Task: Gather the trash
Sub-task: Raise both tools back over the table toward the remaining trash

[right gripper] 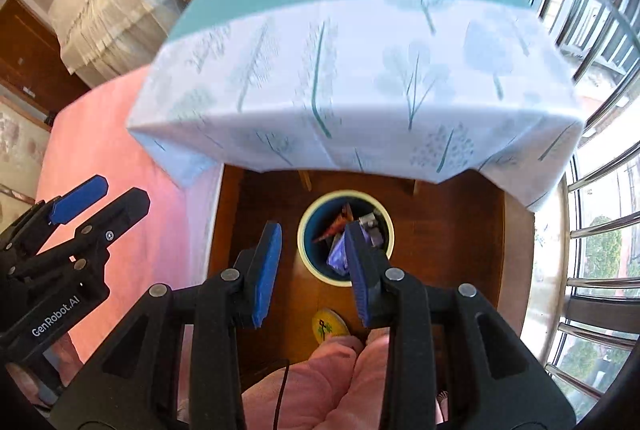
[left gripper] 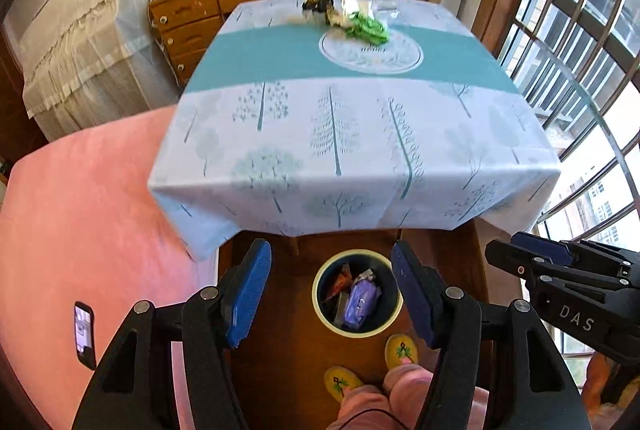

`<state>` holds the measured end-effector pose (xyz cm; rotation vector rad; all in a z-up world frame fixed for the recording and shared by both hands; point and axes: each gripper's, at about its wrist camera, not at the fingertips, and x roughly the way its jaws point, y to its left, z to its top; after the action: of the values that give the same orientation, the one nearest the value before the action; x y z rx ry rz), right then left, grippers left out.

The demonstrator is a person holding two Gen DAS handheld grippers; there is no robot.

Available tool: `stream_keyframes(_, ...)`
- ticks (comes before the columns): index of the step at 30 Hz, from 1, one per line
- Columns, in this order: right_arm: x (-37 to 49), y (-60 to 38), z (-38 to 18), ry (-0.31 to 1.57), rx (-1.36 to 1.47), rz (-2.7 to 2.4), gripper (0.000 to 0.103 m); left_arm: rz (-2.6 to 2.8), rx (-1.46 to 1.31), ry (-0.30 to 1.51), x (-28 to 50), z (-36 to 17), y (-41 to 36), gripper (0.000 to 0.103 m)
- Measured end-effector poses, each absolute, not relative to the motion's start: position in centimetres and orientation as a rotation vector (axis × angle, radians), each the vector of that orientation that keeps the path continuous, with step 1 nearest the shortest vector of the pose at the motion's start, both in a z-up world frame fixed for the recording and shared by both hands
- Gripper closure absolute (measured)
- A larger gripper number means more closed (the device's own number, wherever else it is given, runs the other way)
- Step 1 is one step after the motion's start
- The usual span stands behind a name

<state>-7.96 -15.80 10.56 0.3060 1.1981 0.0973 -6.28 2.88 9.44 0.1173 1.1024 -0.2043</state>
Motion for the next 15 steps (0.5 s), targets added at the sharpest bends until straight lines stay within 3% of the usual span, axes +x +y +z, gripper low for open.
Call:
stream_keyframes(7,-6.4,-16.1,15.3,1.080,0.306,0.062,0.074,-0.228,0.129,1.034,-4.9,13.1,3.1,0.039)
stream_keyframes(15,-2.8,-16.9,16.9,1.008,0.320,0.038,0.074,-0.263,0.171,0.994,-0.9,14.8,2.1,0.039)
